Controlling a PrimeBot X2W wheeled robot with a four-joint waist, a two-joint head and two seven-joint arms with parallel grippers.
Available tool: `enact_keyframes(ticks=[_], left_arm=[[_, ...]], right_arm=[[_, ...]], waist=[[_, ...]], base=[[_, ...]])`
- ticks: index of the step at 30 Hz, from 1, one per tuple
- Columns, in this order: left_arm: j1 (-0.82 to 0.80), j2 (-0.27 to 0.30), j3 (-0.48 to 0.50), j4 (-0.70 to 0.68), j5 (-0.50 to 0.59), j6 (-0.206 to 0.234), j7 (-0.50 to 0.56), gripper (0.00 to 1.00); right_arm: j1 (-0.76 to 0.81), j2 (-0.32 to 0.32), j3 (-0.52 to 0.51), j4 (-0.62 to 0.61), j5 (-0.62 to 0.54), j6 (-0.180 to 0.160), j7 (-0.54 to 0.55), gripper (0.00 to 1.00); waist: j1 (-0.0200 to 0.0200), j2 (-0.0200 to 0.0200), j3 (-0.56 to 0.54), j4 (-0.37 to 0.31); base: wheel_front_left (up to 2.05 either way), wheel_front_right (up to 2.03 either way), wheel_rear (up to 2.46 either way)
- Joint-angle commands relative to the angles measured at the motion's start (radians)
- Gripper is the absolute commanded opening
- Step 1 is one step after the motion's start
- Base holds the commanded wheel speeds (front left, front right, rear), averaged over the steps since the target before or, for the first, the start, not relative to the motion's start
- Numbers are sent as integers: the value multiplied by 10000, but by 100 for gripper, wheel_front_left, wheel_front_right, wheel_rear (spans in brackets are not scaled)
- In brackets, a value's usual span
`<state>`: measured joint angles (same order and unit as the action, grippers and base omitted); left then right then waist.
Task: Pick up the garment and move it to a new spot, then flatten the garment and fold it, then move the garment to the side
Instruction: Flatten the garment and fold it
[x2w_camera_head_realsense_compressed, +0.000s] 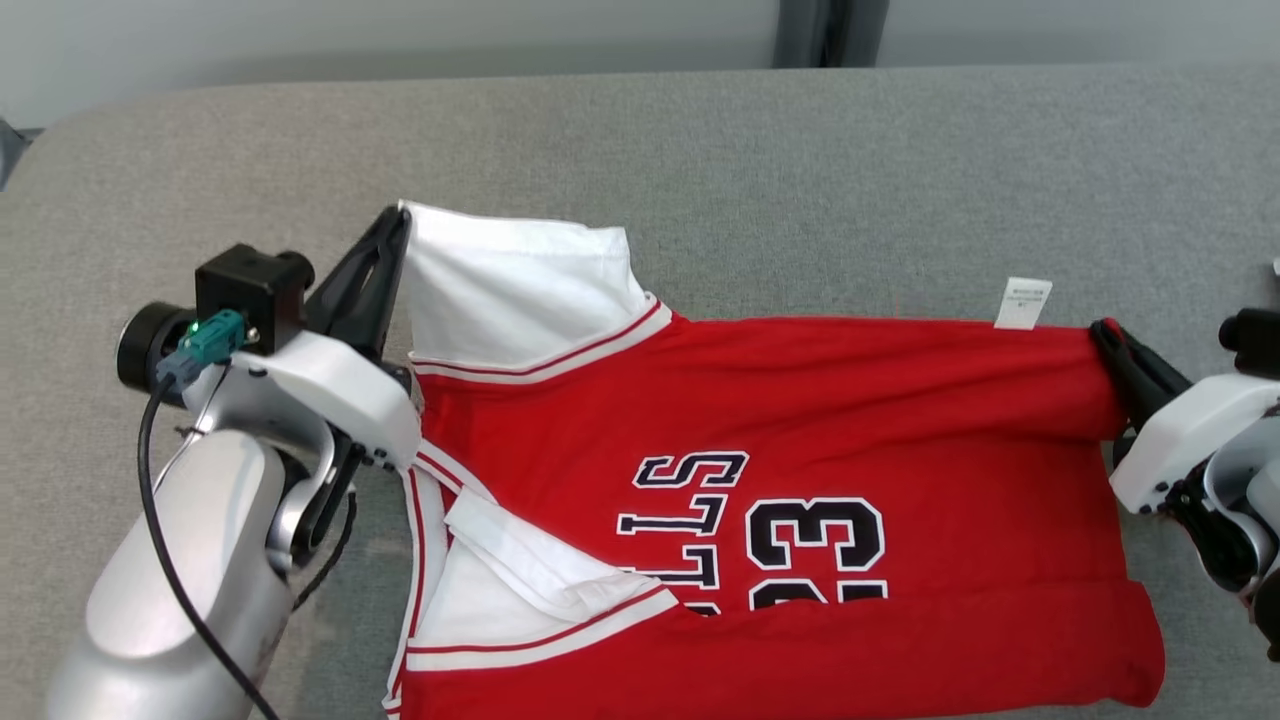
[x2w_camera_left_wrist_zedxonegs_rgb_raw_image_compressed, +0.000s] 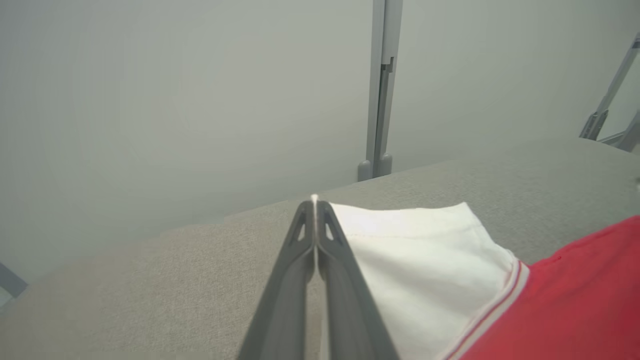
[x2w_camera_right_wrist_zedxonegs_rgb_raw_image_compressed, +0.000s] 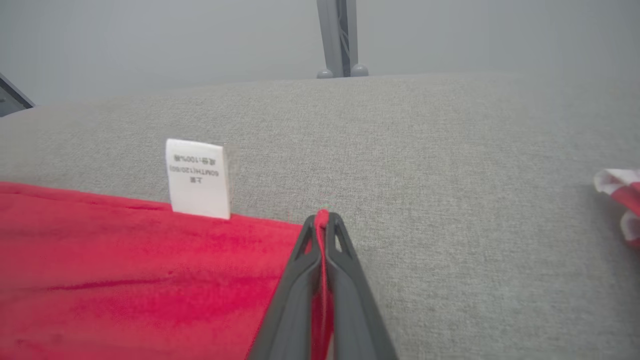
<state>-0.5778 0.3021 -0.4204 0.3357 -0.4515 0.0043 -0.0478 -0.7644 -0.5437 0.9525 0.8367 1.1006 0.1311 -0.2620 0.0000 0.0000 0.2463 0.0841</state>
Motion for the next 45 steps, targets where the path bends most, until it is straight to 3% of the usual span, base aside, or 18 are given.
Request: enact_keyframes(ticks=[1,19,28,35,45], left_arm=[[130,116,56,-141,-71,44,50,0],[3254,1487,30,-3307,-1201,-140,1609,0],[4786,2323,-252,-4540,-2058,-718,2407,0],[5360,2985,-436,-4932,-2030,-793,2926,0],[5705,3243,-905,-5021,-1851,-845,3272,0]], right_arm=[[116,-70,-41,-39,-70,-7,-50,0],[1260,-675,761,-861,524,-7,237,0],[1508,-1360,1669,-1709,128,-7,204,0],[1671,-1928,2476,-2298,-216,-7,133,0],[1665,-2629,3049,-2900,-685,-7,317,0]], waist=[[0,0,-149,68],[0,0,-966,180],[0,0,-1204,143],[0,0,-1296,192],[0,0,-1502,141]], base=[[0,0,0],[0,0,0],[0,0,0],[0,0,0],[0,0,0]])
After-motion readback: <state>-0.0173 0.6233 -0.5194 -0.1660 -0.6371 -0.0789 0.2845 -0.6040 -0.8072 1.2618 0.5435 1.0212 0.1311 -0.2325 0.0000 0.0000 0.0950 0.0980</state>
